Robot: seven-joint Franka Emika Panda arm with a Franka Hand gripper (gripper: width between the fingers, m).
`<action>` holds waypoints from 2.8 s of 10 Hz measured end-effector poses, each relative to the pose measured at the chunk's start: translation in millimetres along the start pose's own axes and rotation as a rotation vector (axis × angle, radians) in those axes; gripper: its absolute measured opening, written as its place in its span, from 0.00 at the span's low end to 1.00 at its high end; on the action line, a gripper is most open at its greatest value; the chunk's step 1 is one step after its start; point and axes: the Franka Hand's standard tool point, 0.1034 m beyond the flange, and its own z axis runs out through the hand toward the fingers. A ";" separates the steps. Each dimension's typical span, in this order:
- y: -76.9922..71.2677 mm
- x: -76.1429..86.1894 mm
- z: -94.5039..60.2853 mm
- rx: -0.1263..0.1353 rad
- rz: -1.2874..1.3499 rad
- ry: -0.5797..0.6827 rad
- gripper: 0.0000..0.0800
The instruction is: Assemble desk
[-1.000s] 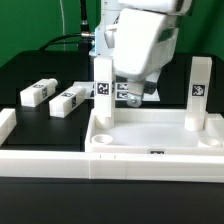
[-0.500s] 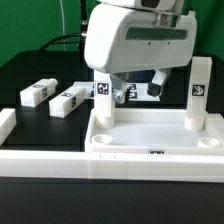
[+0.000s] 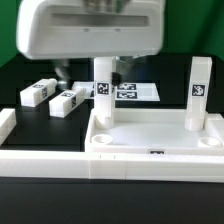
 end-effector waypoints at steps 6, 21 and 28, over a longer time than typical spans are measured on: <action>2.4 -4.4 3.3 0.007 0.275 -0.003 0.81; 39.6 -124.9 27.8 0.233 0.909 -0.208 0.81; 21.8 -143.8 46.8 0.287 0.806 -0.267 0.81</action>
Offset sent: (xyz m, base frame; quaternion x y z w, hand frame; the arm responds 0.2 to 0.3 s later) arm 0.0000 0.0000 0.0000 0.0000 0.0000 0.1938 0.9810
